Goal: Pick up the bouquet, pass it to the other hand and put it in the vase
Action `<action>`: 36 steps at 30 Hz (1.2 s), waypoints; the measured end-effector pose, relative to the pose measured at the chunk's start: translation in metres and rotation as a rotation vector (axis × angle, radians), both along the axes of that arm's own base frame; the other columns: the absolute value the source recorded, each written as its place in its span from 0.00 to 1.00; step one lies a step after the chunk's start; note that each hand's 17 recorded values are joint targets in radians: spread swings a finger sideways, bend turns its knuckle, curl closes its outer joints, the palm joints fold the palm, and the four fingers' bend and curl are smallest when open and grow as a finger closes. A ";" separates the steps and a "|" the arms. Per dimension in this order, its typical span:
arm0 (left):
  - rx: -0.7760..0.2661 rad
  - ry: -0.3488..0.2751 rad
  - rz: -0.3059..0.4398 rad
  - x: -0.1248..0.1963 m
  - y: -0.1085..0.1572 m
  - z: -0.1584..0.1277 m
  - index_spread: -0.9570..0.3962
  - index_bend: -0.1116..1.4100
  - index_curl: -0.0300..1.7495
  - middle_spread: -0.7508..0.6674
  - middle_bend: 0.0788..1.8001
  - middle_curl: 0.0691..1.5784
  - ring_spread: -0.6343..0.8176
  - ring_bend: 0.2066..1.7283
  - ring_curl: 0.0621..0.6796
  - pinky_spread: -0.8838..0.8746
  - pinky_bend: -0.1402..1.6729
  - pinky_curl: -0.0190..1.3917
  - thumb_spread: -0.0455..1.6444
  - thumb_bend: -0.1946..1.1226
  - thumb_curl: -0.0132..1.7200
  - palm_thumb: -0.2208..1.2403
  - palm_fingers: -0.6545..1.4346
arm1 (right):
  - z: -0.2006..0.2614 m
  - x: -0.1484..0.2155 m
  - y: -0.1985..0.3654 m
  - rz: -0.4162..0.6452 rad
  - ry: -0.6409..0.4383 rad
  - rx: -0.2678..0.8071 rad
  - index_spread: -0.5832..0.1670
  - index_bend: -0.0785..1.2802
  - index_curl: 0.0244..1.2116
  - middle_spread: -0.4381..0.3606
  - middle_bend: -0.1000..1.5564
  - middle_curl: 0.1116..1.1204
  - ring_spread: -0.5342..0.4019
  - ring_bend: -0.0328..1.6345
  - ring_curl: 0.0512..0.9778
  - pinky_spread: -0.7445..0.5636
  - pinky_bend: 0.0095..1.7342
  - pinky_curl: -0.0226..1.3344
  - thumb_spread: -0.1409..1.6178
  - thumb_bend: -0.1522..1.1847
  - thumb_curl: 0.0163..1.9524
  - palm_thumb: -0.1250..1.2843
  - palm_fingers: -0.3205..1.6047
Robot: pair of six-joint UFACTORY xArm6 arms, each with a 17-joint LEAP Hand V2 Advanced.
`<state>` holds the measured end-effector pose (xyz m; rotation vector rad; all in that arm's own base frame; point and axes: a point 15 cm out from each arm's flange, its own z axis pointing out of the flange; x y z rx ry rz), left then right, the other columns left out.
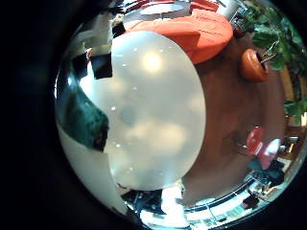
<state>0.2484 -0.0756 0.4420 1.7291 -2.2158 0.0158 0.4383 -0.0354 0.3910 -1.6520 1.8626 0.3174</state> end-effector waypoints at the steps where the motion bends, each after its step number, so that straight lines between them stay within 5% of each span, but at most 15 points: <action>1: -0.015 -0.005 0.007 0.002 0.001 0.001 0.72 0.20 0.24 0.85 0.06 0.15 0.84 0.15 0.24 0.81 0.18 0.20 0.68 0.13 0.19 0.40 0.36 | 0.010 -0.003 0.002 0.001 -0.017 0.041 0.41 0.89 0.83 0.37 0.89 0.74 0.36 0.90 0.74 0.45 0.79 0.56 0.60 0.15 0.44 0.91 0.74; 19: -0.505 -0.113 0.032 0.021 -0.046 0.047 0.80 0.17 0.22 0.85 0.07 0.16 0.83 0.18 0.26 0.80 0.19 0.21 0.64 0.12 0.18 0.32 0.35 | 0.129 -0.065 0.051 0.259 -0.237 0.596 0.45 0.90 0.82 0.38 0.90 0.70 0.36 0.90 0.74 0.44 0.74 0.65 0.60 0.13 0.52 0.91 0.74; 27: -0.742 -0.192 0.079 0.034 -0.067 0.069 0.82 0.18 0.20 0.85 0.07 0.16 0.83 0.20 0.27 0.80 0.20 0.22 0.62 0.13 0.18 0.30 0.35 | 0.130 -0.085 0.067 0.320 -0.248 0.642 0.46 0.90 0.81 0.38 0.91 0.69 0.36 0.90 0.74 0.44 0.73 0.69 0.60 0.12 0.55 0.91 0.75; 36: -0.864 -0.164 0.074 0.034 -0.084 0.077 0.83 0.18 0.20 0.85 0.07 0.17 0.83 0.20 0.27 0.80 0.20 0.23 0.60 0.12 0.18 0.28 0.35 | 0.146 -0.113 0.095 0.437 -0.278 0.656 0.46 0.90 0.81 0.38 0.91 0.68 0.36 0.90 0.73 0.43 0.71 0.72 0.60 0.11 0.57 0.90 0.75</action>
